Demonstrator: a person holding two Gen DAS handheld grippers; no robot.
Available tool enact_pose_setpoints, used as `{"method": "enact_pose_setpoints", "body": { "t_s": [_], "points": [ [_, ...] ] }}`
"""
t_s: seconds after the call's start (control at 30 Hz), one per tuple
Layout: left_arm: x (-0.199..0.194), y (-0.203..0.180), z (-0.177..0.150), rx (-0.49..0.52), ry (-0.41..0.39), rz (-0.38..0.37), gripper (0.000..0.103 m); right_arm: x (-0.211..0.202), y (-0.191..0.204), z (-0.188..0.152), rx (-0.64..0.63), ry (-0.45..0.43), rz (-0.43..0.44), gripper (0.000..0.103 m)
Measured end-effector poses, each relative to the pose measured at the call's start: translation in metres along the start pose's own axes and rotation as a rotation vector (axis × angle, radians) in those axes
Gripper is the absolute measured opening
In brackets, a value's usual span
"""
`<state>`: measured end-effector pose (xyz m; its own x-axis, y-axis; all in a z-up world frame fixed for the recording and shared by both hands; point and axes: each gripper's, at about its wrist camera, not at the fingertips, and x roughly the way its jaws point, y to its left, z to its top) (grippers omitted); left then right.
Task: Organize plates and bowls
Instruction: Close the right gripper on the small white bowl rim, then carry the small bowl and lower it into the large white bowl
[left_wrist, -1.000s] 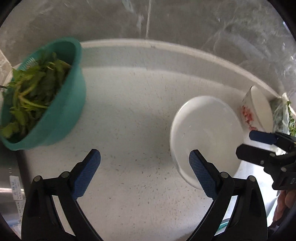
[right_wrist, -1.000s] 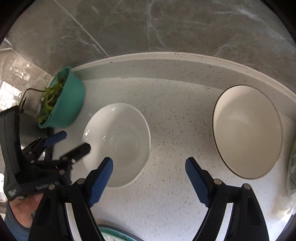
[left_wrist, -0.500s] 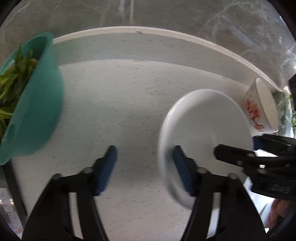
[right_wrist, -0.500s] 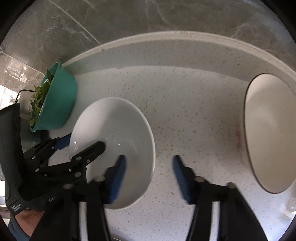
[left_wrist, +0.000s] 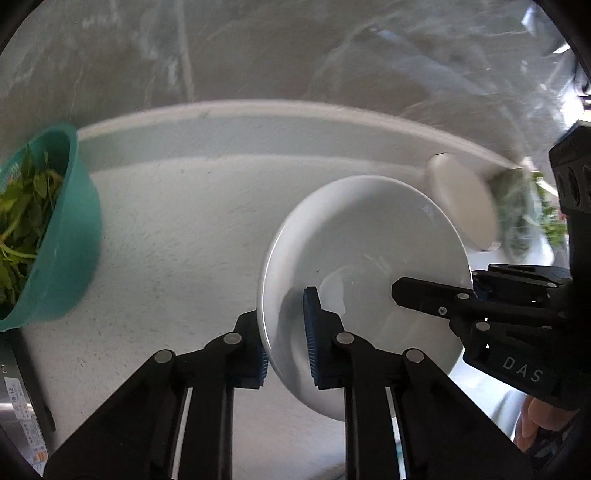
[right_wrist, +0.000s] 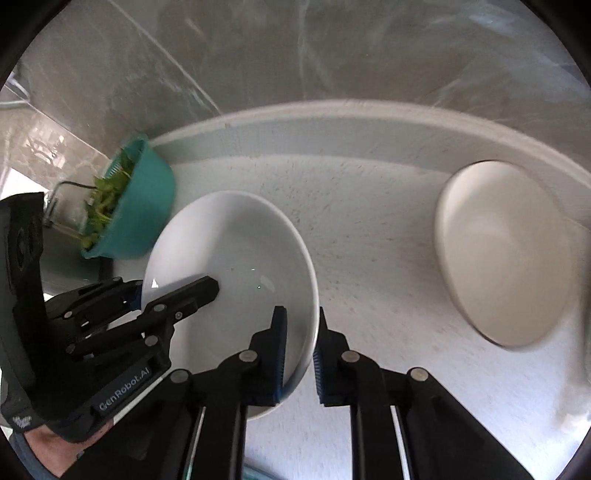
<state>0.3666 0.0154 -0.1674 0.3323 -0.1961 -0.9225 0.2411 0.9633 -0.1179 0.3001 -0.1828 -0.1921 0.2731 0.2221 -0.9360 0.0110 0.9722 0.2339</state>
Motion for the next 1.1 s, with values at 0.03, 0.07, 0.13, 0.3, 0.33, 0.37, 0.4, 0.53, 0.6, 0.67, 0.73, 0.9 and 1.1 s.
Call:
{"method": "enact_pose_setpoints", "body": {
  "t_s": [0.03, 0.07, 0.13, 0.3, 0.33, 0.37, 0.4, 0.53, 0.6, 0.67, 0.73, 0.9, 1.1],
  "points": [
    [-0.007, -0.009, 0.002, 0.012, -0.01, -0.005, 0.015, -0.012, -0.003, -0.003, 0.002, -0.01, 0.0, 0.015],
    [-0.013, -0.018, 0.002, 0.027, -0.017, -0.007, 0.015, -0.02, -0.005, -0.007, 0.003, -0.017, 0.0, 0.015],
    [-0.025, -0.037, -0.002, 0.055, -0.027, -0.017, 0.015, -0.048, -0.014, -0.021, 0.008, -0.036, 0.001, 0.015],
    [-0.053, -0.108, -0.039, 0.089, -0.031, -0.061, 0.015, -0.107, -0.045, -0.068, 0.011, -0.068, 0.036, 0.016],
    [-0.06, -0.128, -0.051, 0.098, -0.033, -0.067, 0.015, -0.12, -0.05, -0.081, 0.007, -0.074, 0.042, 0.016],
    [-0.065, -0.145, -0.061, 0.098, -0.034, -0.073, 0.015, -0.135, -0.058, -0.099, 0.002, -0.077, 0.049, 0.017],
    [-0.069, -0.161, -0.073, 0.095, -0.031, -0.081, 0.015, -0.14, -0.059, -0.109, -0.003, -0.075, 0.051, 0.017],
    [-0.07, -0.243, -0.128, 0.088, -0.002, -0.091, 0.015, -0.174, -0.092, -0.164, -0.003, -0.049, 0.079, 0.018],
    [-0.068, -0.281, -0.151, 0.077, 0.027, -0.103, 0.015, -0.187, -0.11, -0.195, -0.01, -0.028, 0.088, 0.018],
    [-0.068, -0.315, -0.183, 0.057, 0.062, -0.117, 0.016, -0.195, -0.127, -0.217, -0.004, -0.001, 0.099, 0.017],
    [-0.056, -0.341, -0.212, 0.018, 0.099, -0.125, 0.016, -0.198, -0.142, -0.242, 0.011, 0.03, 0.106, 0.017],
    [-0.02, -0.379, -0.252, -0.01, 0.156, -0.101, 0.018, -0.18, -0.177, -0.27, 0.042, 0.099, 0.117, 0.017],
    [0.013, -0.373, -0.253, -0.016, 0.184, -0.047, 0.023, -0.161, -0.192, -0.287, 0.041, 0.135, 0.12, 0.017]
  ]
}}
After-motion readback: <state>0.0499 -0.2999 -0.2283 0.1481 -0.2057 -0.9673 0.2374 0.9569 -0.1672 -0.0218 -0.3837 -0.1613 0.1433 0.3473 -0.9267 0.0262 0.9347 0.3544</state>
